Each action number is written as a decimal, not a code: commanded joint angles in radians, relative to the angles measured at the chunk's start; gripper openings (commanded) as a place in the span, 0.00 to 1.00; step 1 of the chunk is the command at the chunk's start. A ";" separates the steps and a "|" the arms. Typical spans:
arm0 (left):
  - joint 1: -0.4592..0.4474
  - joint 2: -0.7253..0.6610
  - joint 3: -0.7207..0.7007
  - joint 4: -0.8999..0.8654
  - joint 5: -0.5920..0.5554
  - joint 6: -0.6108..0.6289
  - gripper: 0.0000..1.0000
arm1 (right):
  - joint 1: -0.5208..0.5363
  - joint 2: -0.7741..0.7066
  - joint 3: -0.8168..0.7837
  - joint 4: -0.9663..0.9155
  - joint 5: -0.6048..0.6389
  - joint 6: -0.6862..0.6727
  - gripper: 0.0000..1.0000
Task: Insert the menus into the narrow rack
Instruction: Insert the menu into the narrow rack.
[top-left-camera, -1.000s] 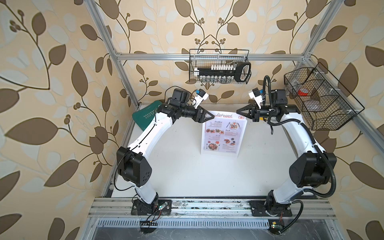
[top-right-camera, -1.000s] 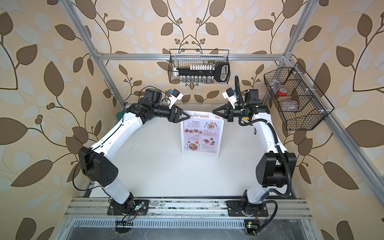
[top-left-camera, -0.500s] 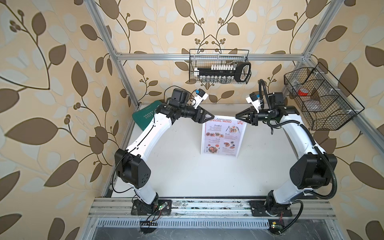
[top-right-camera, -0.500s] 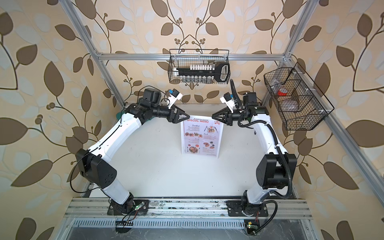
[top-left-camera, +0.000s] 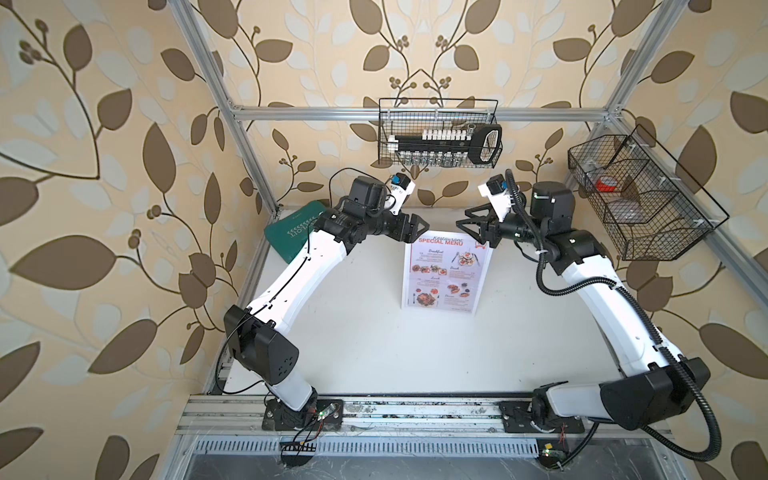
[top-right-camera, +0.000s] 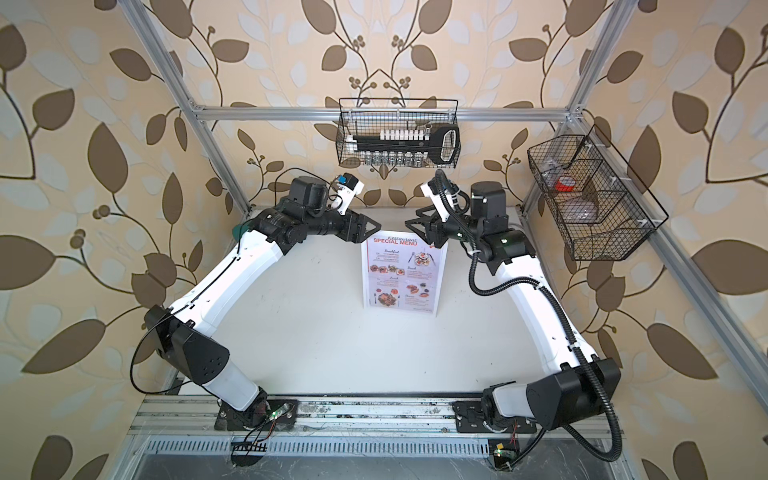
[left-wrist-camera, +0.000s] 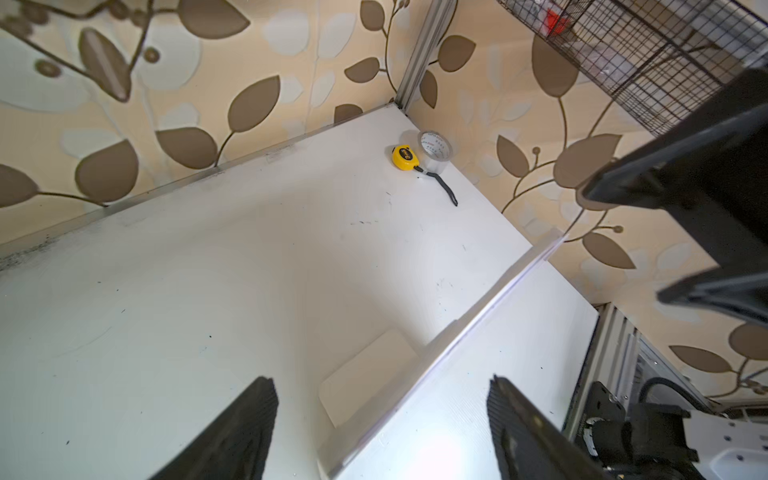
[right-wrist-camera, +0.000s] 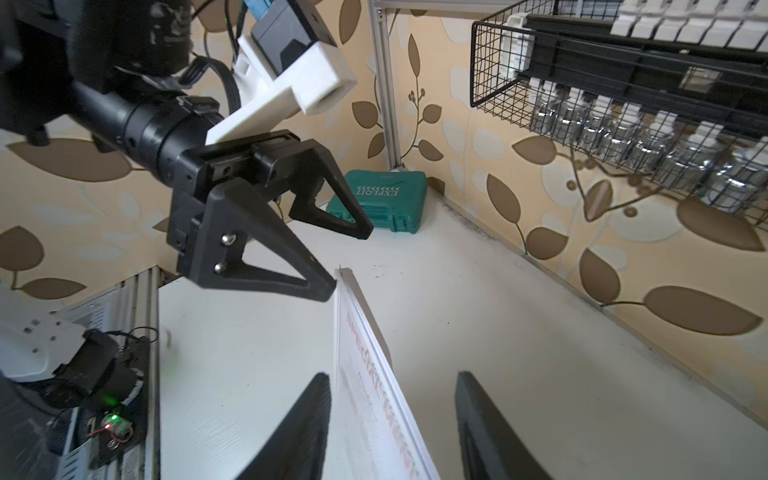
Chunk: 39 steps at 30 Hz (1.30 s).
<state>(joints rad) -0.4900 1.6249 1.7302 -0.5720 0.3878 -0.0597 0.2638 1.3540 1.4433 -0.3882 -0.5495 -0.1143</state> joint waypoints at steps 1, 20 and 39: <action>-0.031 -0.045 0.017 0.031 -0.184 -0.055 0.84 | 0.049 -0.029 -0.057 0.049 0.423 0.075 0.51; -0.075 -0.020 -0.033 -0.005 -0.269 -0.072 0.86 | 0.141 -0.008 -0.095 -0.092 0.648 0.145 0.54; 0.301 -0.334 -0.745 0.401 -0.646 -0.176 0.99 | -0.288 -0.292 -0.715 0.440 0.788 0.296 0.91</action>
<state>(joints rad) -0.1768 1.2709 1.1366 -0.3130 -0.1036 -0.2550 -0.0208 1.0527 0.9058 -0.1112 0.1265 0.1436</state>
